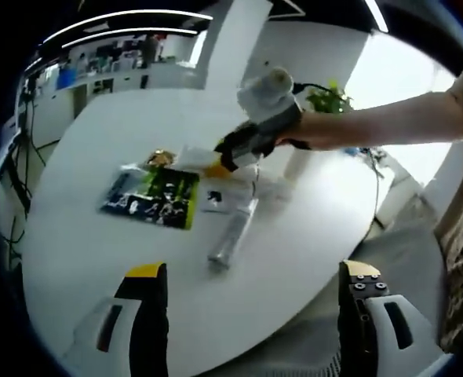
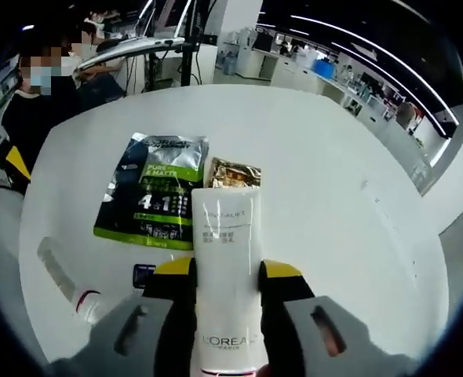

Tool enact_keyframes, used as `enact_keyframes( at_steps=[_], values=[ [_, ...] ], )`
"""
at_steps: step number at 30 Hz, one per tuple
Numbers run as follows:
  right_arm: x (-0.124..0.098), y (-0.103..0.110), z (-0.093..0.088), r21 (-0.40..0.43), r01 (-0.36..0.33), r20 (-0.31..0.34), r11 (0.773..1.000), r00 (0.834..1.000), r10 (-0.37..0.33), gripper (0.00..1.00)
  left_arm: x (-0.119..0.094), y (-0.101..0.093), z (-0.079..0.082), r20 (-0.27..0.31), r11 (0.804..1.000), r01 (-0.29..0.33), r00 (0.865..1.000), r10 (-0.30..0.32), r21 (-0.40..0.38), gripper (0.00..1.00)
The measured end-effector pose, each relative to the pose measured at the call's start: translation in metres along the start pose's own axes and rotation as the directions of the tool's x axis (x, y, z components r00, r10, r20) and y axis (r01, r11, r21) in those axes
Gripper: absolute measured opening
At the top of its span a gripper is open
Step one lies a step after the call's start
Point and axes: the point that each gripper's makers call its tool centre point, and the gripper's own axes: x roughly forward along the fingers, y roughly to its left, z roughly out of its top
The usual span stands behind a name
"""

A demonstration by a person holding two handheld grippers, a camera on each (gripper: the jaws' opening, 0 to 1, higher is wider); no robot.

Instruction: Arrange the skincare products in the storage area until every visible bottle or jar stands upright without overlapping.

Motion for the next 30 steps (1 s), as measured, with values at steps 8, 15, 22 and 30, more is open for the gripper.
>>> enact_keyframes(
  at_steps=[8,15,22,30],
  values=[
    [-0.034,-0.003,0.007,0.049,0.061,0.093,0.997,0.994,-0.065,0.30,-0.004,0.004,0.017,0.019,0.998,-0.023,1.000,0.022,0.050,0.87],
    [-0.067,0.002,0.010,0.062,0.080,0.154,0.995,0.984,-0.089,0.30,0.003,-0.012,0.037,0.036,0.993,0.000,0.999,-0.005,0.115,0.88],
    [-0.100,0.001,0.014,0.121,0.116,0.217,0.986,0.966,-0.140,0.30,0.010,-0.026,0.052,0.033,0.982,0.020,0.999,-0.026,0.186,0.88],
    [-0.133,0.003,0.008,0.212,0.137,0.260,0.968,0.946,-0.191,0.30,0.010,-0.042,0.068,0.034,0.963,0.049,0.998,-0.060,0.263,0.88]
  ],
)
